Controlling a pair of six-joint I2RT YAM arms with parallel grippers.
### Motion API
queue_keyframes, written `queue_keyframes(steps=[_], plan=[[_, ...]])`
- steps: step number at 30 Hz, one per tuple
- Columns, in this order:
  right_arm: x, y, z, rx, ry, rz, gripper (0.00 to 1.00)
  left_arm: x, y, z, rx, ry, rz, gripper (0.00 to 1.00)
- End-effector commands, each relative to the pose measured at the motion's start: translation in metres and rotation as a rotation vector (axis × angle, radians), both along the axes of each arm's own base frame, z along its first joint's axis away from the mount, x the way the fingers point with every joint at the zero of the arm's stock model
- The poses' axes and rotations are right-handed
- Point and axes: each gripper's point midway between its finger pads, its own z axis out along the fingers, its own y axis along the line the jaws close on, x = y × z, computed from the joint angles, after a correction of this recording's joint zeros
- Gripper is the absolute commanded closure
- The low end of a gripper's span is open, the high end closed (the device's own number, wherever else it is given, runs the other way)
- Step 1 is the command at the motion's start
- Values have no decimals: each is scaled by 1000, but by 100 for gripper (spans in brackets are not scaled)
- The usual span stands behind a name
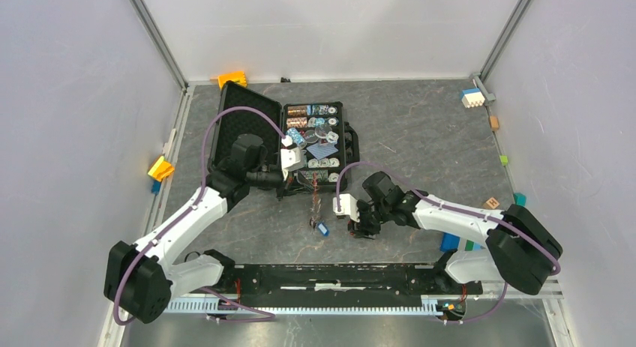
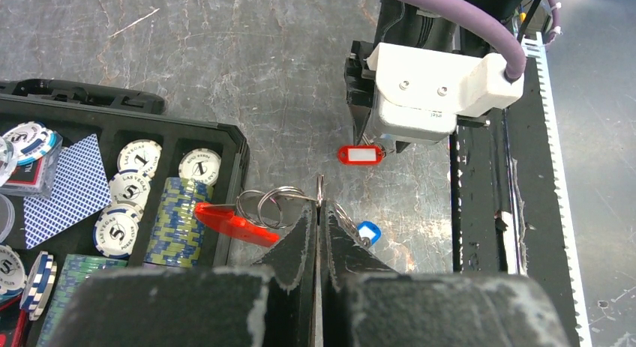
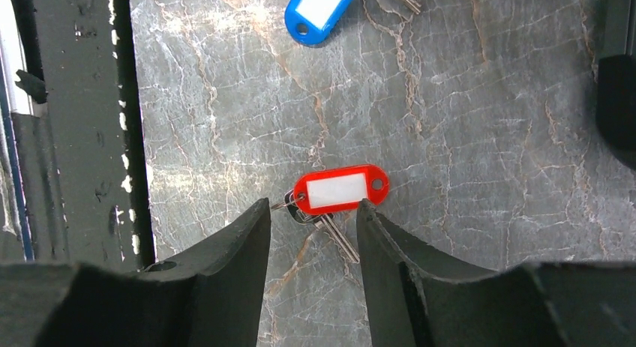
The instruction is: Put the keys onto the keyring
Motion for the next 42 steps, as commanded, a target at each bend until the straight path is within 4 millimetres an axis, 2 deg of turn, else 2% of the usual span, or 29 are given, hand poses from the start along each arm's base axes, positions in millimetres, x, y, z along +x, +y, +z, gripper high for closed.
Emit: queue_keyframes(steps=[1,11,18,27,31,42], plan=[[4,5,5,26,-12,-45,48,10,-3,16,-15,-76,-10,98],[2,8,1,8,-8,-65,46,13,-3,14,-9,-75,-3,98],[8,8,-2,-13,-29,-96,51,13,-3,16,-12,-79,-5,98],[4,8,-7,-35,-24,-97,52,13,-4,14,-14,-76,-7,98],[9,5,-8,-54,-47,-119,52,13,-4,14,-14,-74,-7,98],[29,-7,2,-89,-162,-183,62,11,-4,14,-19,-70,-15,98]])
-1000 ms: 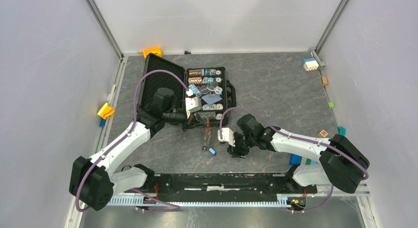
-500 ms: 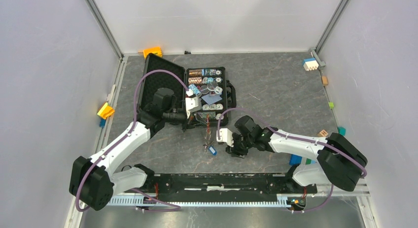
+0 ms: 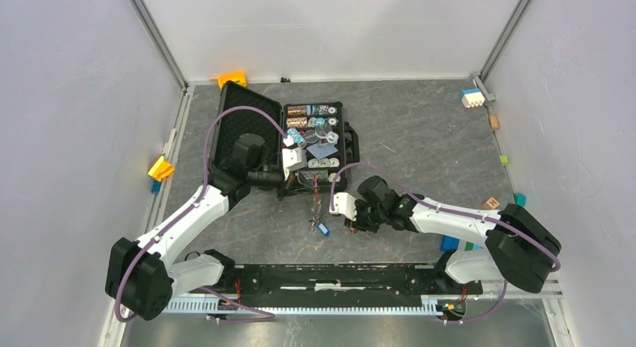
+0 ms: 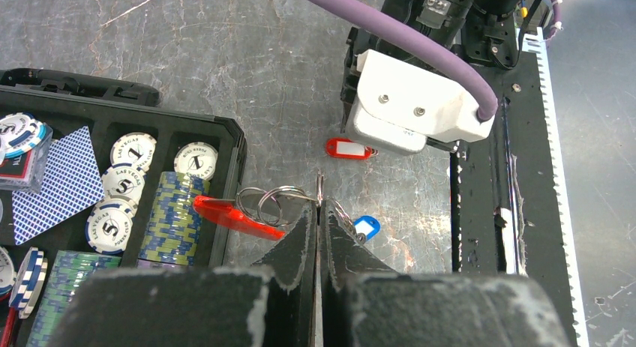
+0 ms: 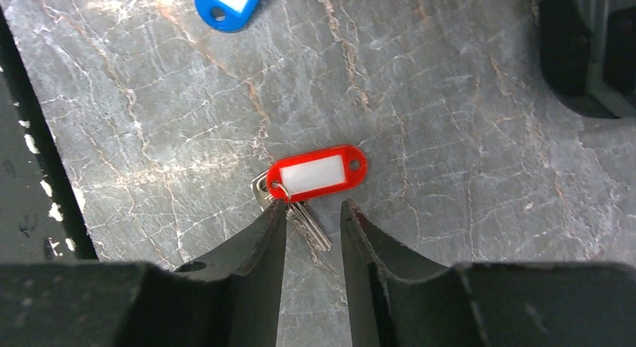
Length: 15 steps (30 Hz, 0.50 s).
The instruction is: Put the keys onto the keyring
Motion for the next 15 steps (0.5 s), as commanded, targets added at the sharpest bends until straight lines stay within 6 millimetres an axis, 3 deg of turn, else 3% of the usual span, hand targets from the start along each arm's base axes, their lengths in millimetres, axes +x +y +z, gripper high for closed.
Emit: queue_keyframes(steps=[1,7,15], plan=[[13,0,13,8,-78,-25,63,9,-4,21,-36,-92,-15,98],[-4,6,13,48,-18,57,62,8,-4,20,-38,-90,-20,98],[-4,5,7,19,1,55,52,5,-2,20,-41,-96,-22,98]])
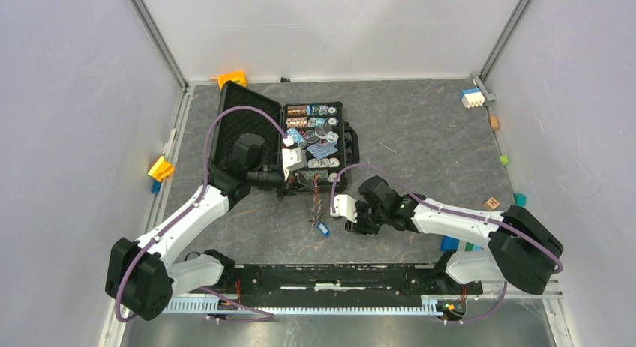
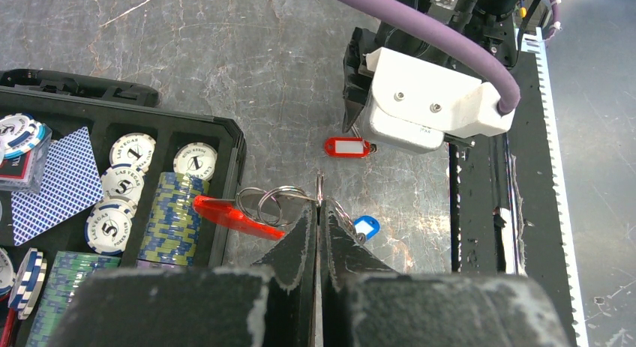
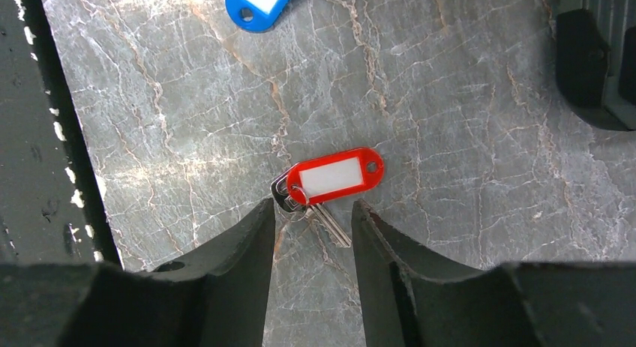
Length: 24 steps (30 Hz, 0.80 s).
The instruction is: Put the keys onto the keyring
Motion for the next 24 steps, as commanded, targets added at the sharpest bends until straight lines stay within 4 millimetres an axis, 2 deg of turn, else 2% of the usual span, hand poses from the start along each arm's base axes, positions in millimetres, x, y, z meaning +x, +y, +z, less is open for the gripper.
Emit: queue_keyframes(steps=[1,11,24], plan=[[2,5,1,4,3,13,52,4,-2,20,-40,-95,-22,98],[-4,6,-4,1,45,33,53,3,-2,21,-45,-97,-29,98],[-1,13,-1,22,54,28,71,1,-2,18,-43,-98,-34,98]])
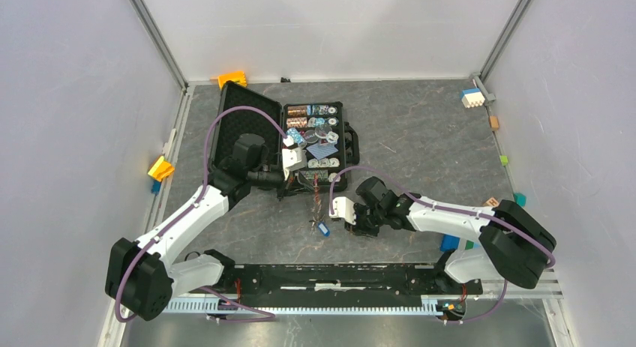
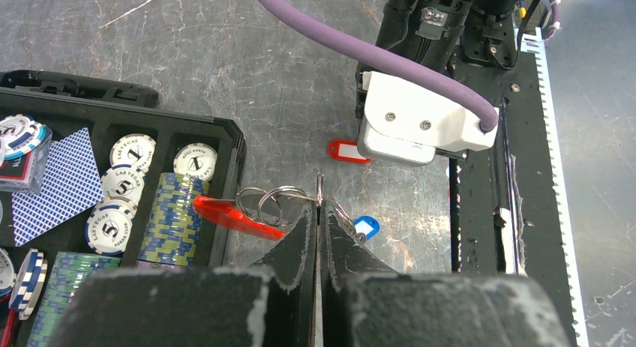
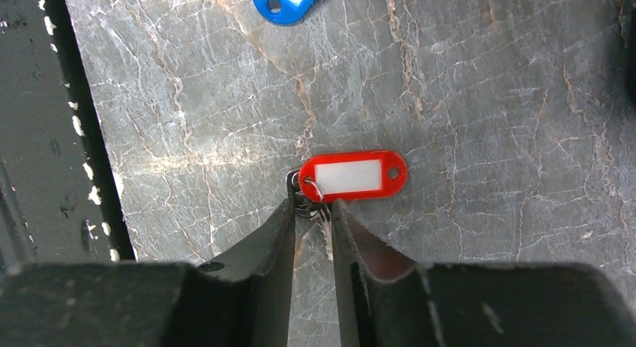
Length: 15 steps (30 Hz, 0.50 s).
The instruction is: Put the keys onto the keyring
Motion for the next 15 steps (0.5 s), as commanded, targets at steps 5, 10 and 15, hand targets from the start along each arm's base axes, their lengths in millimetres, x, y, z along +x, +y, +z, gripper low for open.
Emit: queue_keyframes(steps=[5,10,15], plan=[[11,16,18,56,-18,4,79,1,-2,17,-42,-98,-38,98],[13,17,21,68,-16,4,87,2,-2,16,-40,-99,-41,98],[15,17,22,82,2,-6,93,1,-2,15,-39,-97,-42,98]])
